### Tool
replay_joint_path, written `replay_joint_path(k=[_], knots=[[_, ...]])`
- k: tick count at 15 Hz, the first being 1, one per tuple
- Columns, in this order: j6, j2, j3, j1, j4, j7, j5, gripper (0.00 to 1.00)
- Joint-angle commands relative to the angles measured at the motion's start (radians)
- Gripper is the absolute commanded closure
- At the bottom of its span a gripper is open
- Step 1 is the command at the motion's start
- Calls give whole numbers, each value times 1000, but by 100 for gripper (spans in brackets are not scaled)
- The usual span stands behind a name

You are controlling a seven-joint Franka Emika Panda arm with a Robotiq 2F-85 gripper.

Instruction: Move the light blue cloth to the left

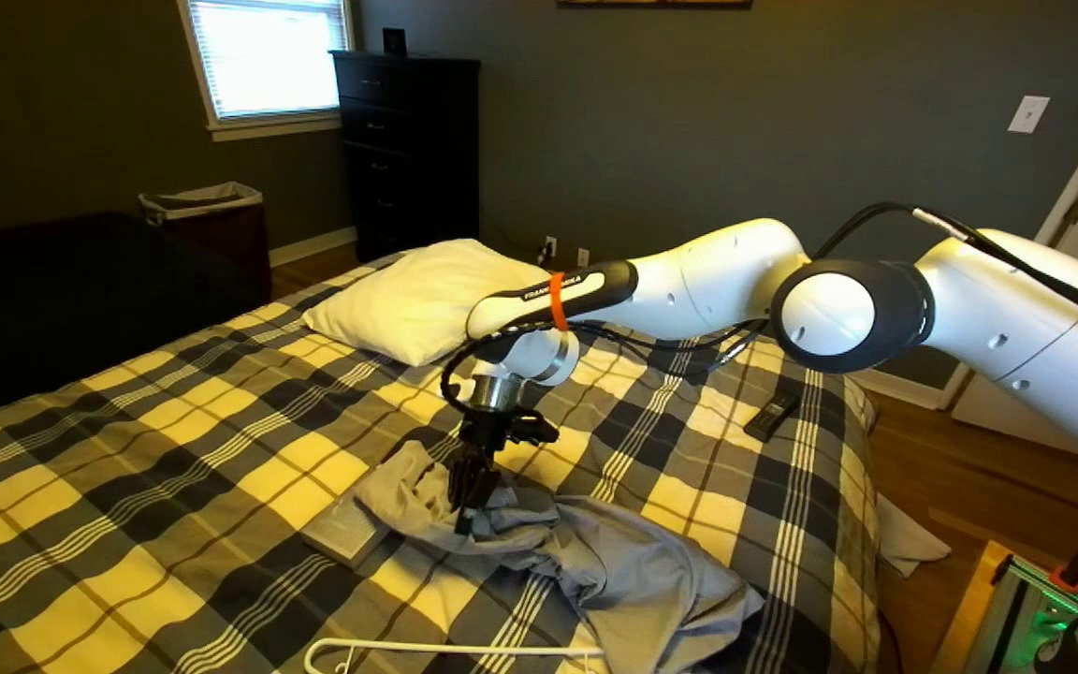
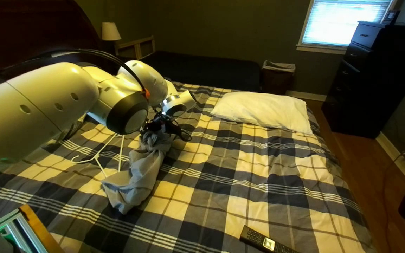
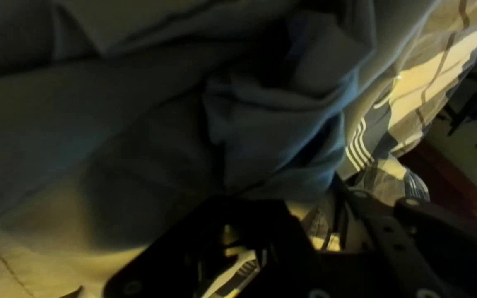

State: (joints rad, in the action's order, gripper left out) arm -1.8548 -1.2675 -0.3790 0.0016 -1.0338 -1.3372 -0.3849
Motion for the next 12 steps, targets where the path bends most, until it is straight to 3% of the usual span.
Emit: replay_joint_path(k=[1,3,6,11,12], knots=[[-49,20,66,49,13,-32,103,38],[-125,56,87,38,-3,-50,130,23],[-303,142,103,-38,-94,-98,100,2],[-622,280,74,-221,-261,-159,29,0],[-526,193,87,-162,-122,-112,75,0]])
